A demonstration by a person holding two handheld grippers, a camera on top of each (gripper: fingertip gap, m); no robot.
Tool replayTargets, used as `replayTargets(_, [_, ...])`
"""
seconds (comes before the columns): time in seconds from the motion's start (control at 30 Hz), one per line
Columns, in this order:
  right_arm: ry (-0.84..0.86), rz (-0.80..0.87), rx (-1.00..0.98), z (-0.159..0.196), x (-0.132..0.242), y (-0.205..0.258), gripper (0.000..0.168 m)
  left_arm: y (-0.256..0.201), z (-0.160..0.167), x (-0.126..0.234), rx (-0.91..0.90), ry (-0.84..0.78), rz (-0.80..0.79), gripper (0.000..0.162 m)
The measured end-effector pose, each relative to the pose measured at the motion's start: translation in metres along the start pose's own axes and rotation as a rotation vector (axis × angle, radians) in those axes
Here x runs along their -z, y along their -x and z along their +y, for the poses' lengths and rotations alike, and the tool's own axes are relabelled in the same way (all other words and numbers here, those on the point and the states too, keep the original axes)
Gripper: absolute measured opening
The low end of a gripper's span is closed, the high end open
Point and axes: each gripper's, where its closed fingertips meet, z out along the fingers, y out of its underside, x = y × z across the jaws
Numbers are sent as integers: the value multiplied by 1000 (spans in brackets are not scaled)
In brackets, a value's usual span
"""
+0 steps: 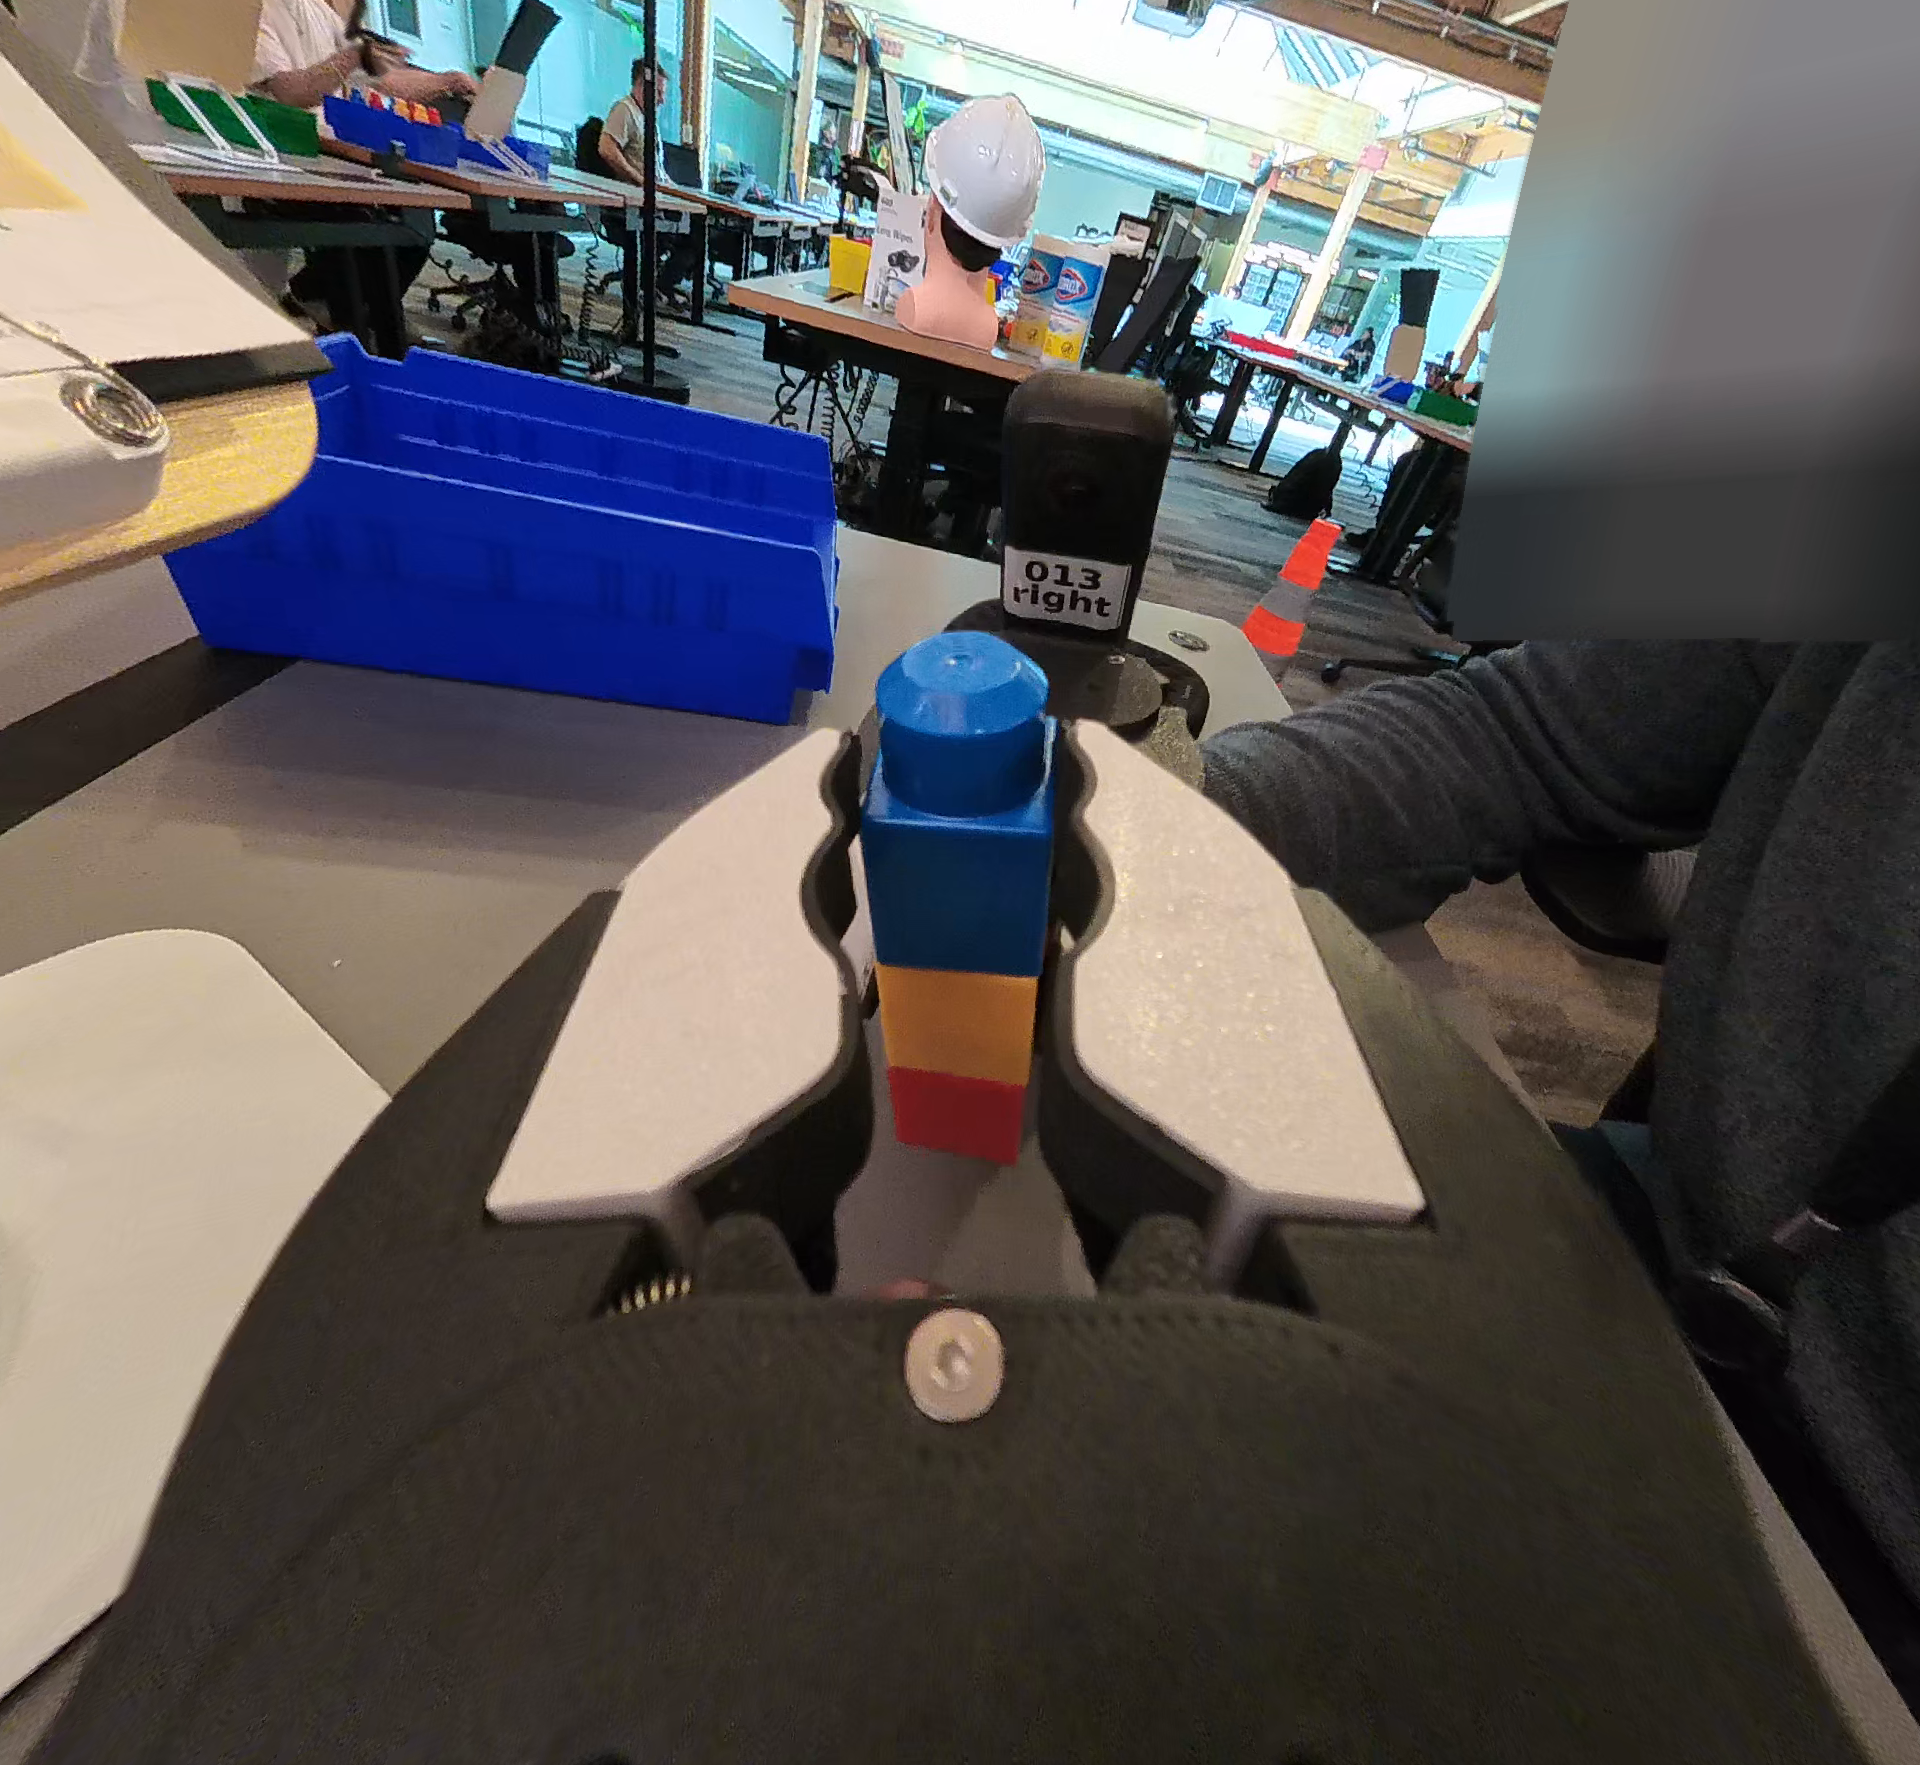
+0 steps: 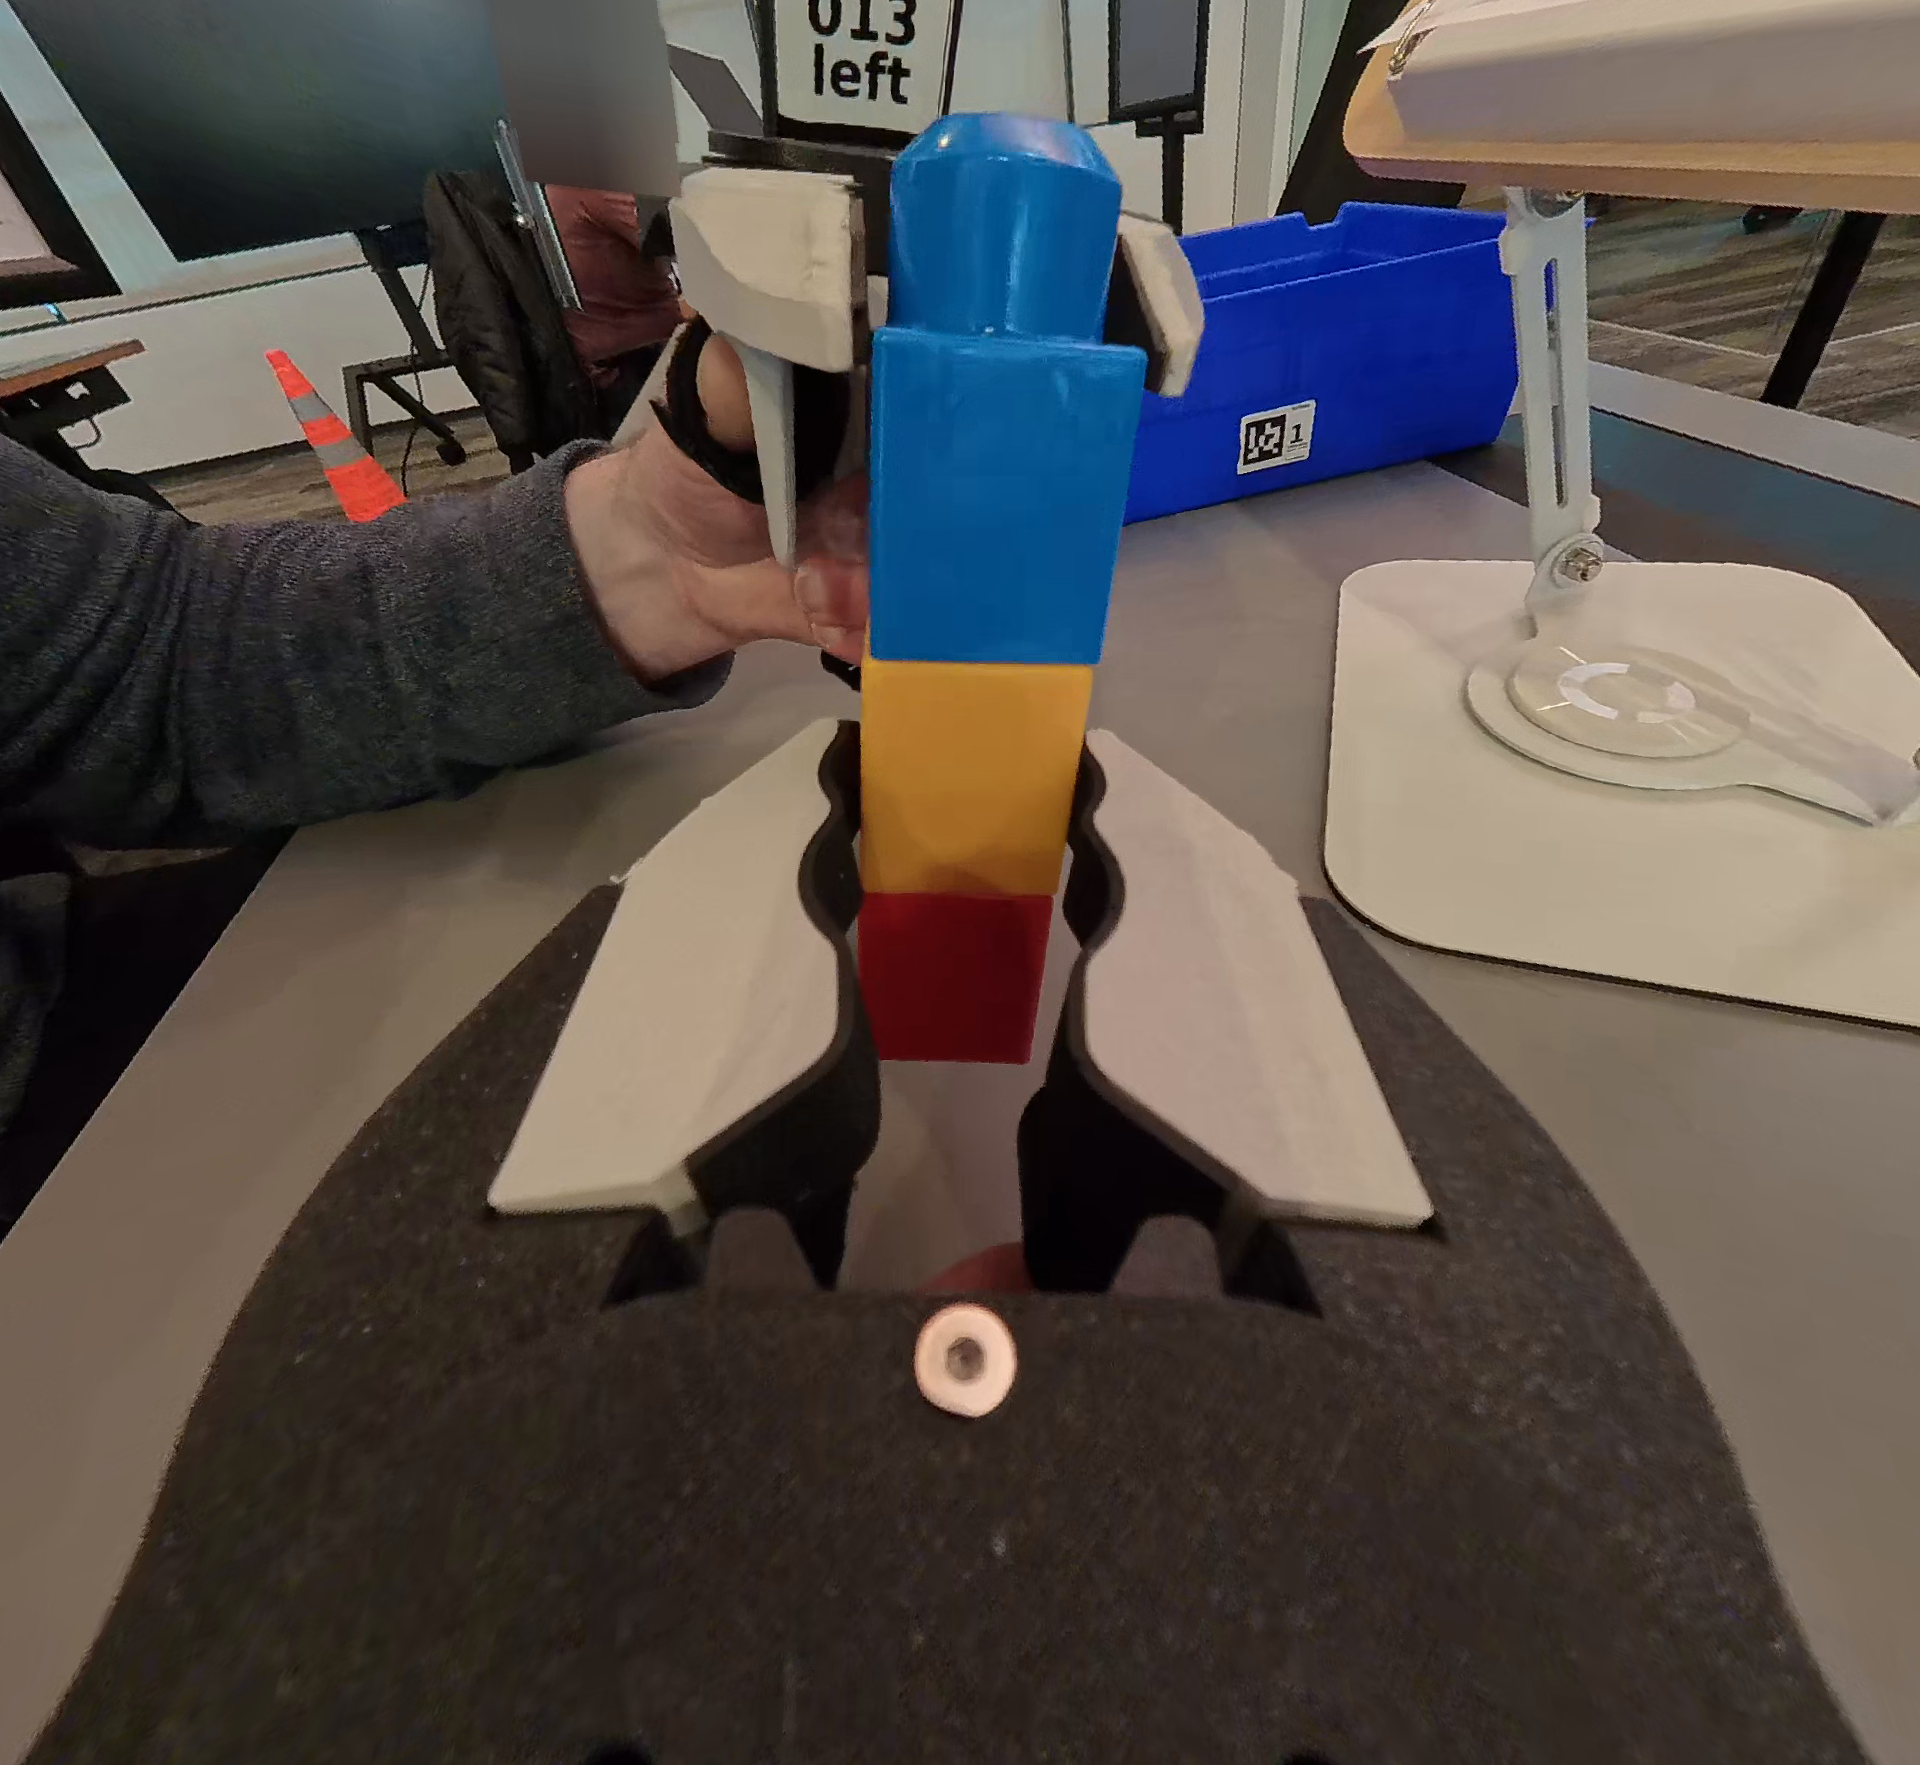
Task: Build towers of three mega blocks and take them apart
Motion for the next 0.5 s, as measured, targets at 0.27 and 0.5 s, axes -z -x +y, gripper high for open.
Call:
replayTargets(0.27, [5,-8,1,0,-1,1,37,-4,9,-5,-20,75,10,47])
replayTargets(0.5, [22,0,15,3,-2,2,37,-2,14,-6,-19,78,23,36])
